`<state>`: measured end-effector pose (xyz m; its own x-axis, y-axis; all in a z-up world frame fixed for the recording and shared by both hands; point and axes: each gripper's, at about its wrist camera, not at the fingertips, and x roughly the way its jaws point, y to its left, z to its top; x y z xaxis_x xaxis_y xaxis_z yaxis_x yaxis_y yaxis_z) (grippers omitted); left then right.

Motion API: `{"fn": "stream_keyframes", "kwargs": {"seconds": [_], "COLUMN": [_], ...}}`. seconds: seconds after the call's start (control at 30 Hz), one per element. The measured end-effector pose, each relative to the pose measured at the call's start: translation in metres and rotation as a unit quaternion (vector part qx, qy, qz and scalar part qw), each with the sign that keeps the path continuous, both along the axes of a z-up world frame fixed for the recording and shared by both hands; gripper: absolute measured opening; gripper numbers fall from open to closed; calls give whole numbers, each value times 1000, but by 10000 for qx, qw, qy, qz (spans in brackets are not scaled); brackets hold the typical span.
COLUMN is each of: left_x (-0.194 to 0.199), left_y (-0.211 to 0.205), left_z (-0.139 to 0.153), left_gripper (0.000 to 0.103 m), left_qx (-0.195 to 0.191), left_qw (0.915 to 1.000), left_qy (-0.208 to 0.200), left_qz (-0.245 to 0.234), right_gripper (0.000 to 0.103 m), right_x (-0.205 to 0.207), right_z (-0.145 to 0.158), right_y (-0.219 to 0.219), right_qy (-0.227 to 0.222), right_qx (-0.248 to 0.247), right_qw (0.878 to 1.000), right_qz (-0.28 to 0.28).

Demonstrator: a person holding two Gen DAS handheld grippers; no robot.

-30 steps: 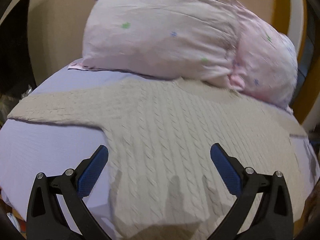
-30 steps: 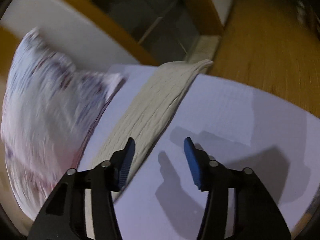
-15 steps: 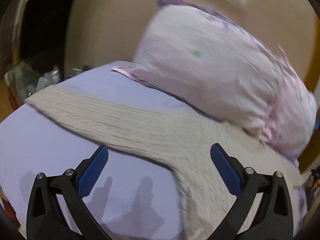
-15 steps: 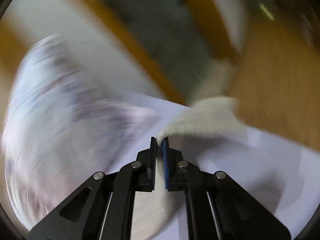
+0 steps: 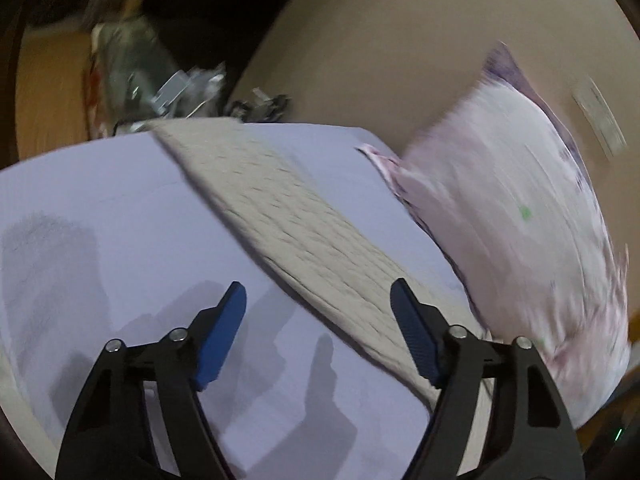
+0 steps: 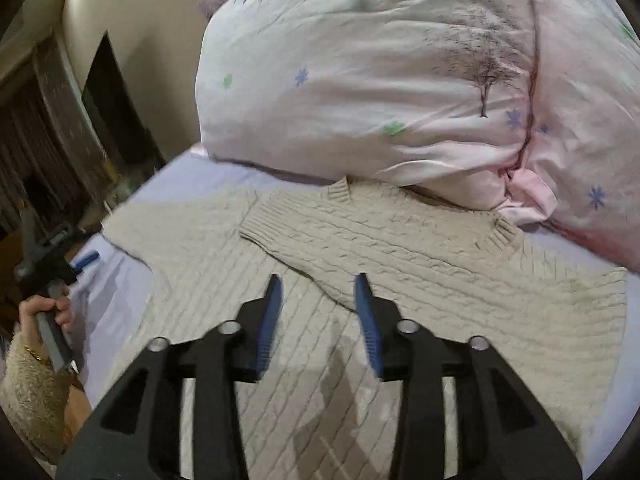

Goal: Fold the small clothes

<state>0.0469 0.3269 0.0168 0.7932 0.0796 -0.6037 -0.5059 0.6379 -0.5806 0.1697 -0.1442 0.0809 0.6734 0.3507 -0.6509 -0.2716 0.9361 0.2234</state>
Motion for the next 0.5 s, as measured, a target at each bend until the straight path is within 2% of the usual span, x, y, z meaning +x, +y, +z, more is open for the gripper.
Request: {"fn": "stream_keyframes", "kwargs": {"seconds": [0.07, 0.3, 0.37, 0.47, 0.5], "left_x": [5, 16, 17, 21, 25], "left_y": [15, 70, 82, 94, 94], "left_z": [-5, -20, -25, -28, -25], "left_gripper": [67, 44, 27, 10, 8], "left_qx": [-237, -1052, -1249, -1327, -1248], "left_qw": [9996, 9919, 9882, 9863, 9876], "left_qy": [40, -123, -132, -6, 75], "left_qz": [136, 704, 874, 979, 946], "right_gripper": [64, 69, 70, 71, 71], "right_x": [-3, -23, -33, -42, -44], "right_z": [8, 13, 8, 2, 1], "right_y": [-30, -127, -141, -155, -159], "right_qy": [-94, -25, -31, -52, -53], "right_qx": [166, 510, 609, 680, 694], "right_qw": [9991, 9863, 9830, 9803, 9797], "right_qz": [-385, -1567, -1730, -1855, -1881]}}
